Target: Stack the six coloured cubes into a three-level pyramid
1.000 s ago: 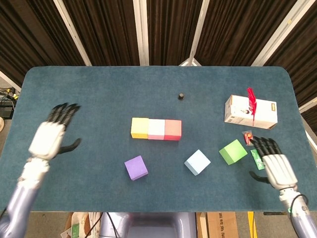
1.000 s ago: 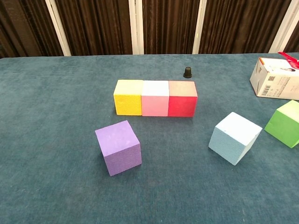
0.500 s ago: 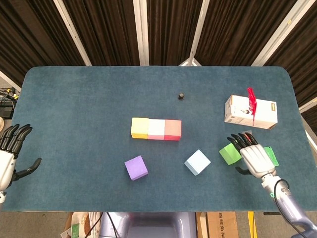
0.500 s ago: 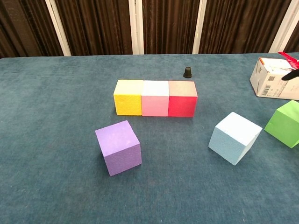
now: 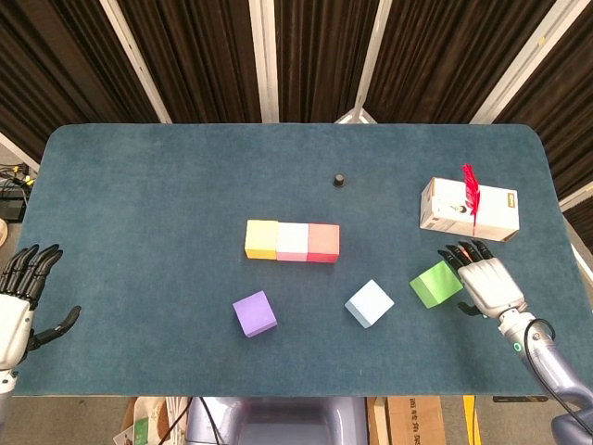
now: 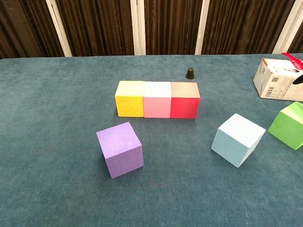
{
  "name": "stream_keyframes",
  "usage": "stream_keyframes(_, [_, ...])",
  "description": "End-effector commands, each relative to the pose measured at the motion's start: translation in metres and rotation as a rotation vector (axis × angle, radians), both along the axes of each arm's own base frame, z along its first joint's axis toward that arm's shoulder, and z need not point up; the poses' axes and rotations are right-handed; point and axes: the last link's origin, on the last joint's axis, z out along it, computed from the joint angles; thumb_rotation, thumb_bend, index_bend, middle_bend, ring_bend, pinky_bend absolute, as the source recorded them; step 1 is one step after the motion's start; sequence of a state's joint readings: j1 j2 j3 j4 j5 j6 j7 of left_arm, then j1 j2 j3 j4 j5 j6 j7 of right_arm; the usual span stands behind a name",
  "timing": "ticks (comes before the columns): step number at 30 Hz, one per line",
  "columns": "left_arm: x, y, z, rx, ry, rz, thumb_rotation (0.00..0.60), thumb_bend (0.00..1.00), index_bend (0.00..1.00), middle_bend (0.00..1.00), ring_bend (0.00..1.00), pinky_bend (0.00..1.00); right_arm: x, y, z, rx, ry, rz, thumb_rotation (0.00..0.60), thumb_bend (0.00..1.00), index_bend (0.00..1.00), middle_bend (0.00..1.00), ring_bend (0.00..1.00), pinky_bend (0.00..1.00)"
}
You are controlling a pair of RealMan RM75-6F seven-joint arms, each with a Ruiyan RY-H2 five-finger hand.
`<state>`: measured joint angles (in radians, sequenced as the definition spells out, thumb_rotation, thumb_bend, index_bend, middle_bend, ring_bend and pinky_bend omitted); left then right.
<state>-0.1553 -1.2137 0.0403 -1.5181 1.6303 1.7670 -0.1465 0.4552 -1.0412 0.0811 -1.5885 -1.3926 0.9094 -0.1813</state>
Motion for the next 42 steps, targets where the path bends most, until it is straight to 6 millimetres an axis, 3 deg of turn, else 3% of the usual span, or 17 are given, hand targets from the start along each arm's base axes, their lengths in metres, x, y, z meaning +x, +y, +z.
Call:
stream_keyframes(1, [0.001, -0.002, -0.003, 0.008, 0.003, -0.002, 0.6, 0.35, 0.09, 0.08, 0.0, 0.0, -0.005, -0.001, -0.001, 0.013, 0.002, -0.005, 0.6, 0.24, 0.11, 0.14, 0.0, 0.0])
stream_keyframes(15, [0.0, 0.0, -0.01, 0.047, -0.018, 0.03, 0.6, 0.36, 0.1, 0.08, 0.0, 0.0, -0.026, -0.011, -0.016, 0.06, -0.045, 0.003, 0.6, 0.24, 0.13, 0.16, 0.02, 0.0])
stream_keyframes(42, [0.0, 0.001, -0.013, 0.083, -0.062, 0.115, 0.6, 0.36, 0.1, 0.08, 0.0, 0.0, -0.018, -0.022, -0.032, 0.113, -0.083, 0.099, 0.6, 0.24, 0.2, 0.19, 0.05, 0.0])
